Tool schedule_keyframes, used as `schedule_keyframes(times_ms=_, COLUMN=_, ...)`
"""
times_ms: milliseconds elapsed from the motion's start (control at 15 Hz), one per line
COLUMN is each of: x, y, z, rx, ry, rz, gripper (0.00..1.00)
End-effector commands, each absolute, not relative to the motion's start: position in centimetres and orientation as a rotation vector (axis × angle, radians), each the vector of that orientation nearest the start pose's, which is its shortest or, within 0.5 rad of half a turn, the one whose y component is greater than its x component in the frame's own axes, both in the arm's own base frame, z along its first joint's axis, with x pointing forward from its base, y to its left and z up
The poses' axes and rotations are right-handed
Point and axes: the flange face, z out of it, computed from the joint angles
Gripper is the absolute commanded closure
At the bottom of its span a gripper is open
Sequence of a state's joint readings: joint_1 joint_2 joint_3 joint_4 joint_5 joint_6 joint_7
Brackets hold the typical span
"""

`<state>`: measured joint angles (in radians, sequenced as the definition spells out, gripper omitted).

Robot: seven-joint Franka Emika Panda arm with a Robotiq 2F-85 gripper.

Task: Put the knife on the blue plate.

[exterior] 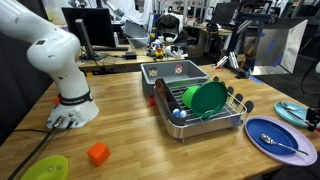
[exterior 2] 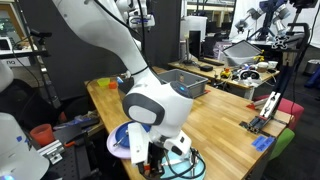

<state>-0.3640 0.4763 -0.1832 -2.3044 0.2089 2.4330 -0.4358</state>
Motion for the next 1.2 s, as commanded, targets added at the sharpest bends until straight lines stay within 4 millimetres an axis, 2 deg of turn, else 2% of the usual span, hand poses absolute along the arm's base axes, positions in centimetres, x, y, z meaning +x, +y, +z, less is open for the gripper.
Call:
schedule_keyframes(times_ms=0, x=39.8, y=-25.6, z=13.4, rx=-2.898, ry=0.371, rz=0.357, gripper=0.13)
schedule_keyframes(times_ms=133, x=39.2, y=-25.4, z=14.6, rx=-2.899, ry=0.354, rz=0.316, gripper=0.0)
schedule_keyframes(times_ms=400, x=36.9, y=-25.1, z=17.3, rx=-2.897, ry=0.366, rz=0.264, gripper=0.0)
schedule_keyframes(times_ms=533, x=35.3, y=-24.2, z=18.4, rx=-2.875, ry=0.37, rz=0.25, gripper=0.0)
schedule_keyframes(times_ms=600, x=36.8, y=-24.9, z=17.3, rx=-2.889, ry=0.381, rz=0.298, gripper=0.0)
schedule_keyframes(times_ms=733, x=35.8, y=-24.2, z=18.2, rx=-2.881, ry=0.378, rz=0.282, gripper=0.0)
schedule_keyframes(times_ms=1133, x=35.6, y=-24.1, z=18.4, rx=-2.881, ry=0.378, rz=0.276, gripper=0.0)
